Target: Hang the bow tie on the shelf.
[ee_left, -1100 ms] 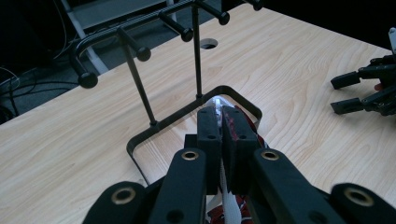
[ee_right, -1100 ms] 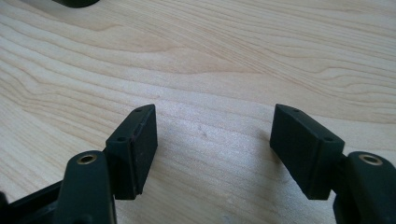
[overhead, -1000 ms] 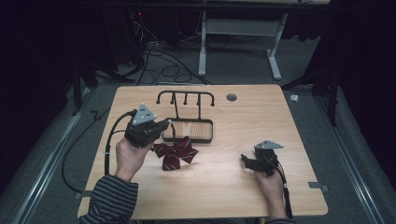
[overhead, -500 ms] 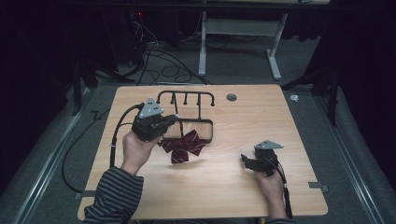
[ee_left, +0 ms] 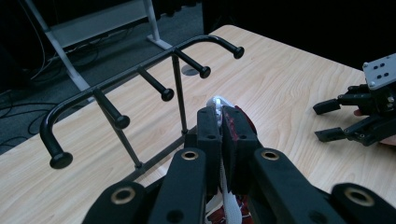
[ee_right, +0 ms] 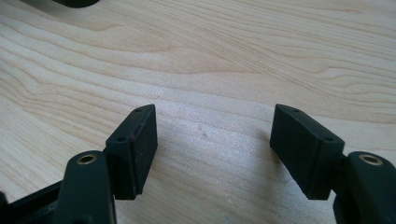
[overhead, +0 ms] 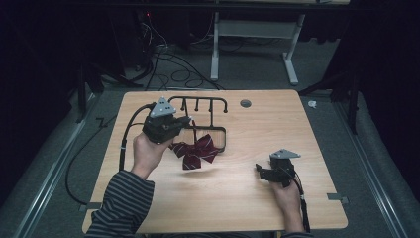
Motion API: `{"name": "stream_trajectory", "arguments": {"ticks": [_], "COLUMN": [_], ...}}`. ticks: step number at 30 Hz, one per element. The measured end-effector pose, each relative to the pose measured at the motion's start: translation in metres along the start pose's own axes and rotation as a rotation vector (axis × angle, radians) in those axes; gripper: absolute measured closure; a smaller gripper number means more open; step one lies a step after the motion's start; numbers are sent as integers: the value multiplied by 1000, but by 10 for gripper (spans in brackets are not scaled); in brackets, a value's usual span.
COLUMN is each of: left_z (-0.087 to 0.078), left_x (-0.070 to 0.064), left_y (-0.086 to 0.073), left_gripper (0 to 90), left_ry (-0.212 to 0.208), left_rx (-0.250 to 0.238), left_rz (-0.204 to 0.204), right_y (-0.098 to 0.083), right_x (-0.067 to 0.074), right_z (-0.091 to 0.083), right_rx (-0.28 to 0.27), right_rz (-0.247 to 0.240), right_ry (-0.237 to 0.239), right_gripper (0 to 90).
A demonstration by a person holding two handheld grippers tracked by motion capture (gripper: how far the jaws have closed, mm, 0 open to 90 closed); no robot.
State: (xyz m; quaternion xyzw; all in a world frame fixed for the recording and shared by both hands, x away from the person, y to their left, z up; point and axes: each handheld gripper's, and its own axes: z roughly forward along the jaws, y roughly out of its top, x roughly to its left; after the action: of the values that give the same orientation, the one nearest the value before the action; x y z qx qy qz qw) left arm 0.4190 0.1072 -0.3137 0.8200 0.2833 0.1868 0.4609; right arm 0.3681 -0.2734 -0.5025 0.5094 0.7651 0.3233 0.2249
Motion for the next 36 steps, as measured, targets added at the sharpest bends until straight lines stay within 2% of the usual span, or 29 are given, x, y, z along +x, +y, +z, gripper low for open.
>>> {"name": "stream_trajectory", "arguments": {"ticks": [16,20,25,36], "left_z": [16,20,24,30], "left_x": [7,10,12,24], "left_y": [18,21,27,33], "left_gripper": [864,864,864,864], "left_ry": [-2,3,16,37], "left_rx": [-17,-16,-9,-14], "left_rz": [-1,-9,4,-18], "right_y": [0,0,0,0], "right_x": [0,0,0,0], "right_z": [0,0,0,0], "right_rx": [0,0,0,0], "right_rz": [1,1,1,2], "right_ry": [0,0,0,1], "right_gripper": [334,334,334,334]}}
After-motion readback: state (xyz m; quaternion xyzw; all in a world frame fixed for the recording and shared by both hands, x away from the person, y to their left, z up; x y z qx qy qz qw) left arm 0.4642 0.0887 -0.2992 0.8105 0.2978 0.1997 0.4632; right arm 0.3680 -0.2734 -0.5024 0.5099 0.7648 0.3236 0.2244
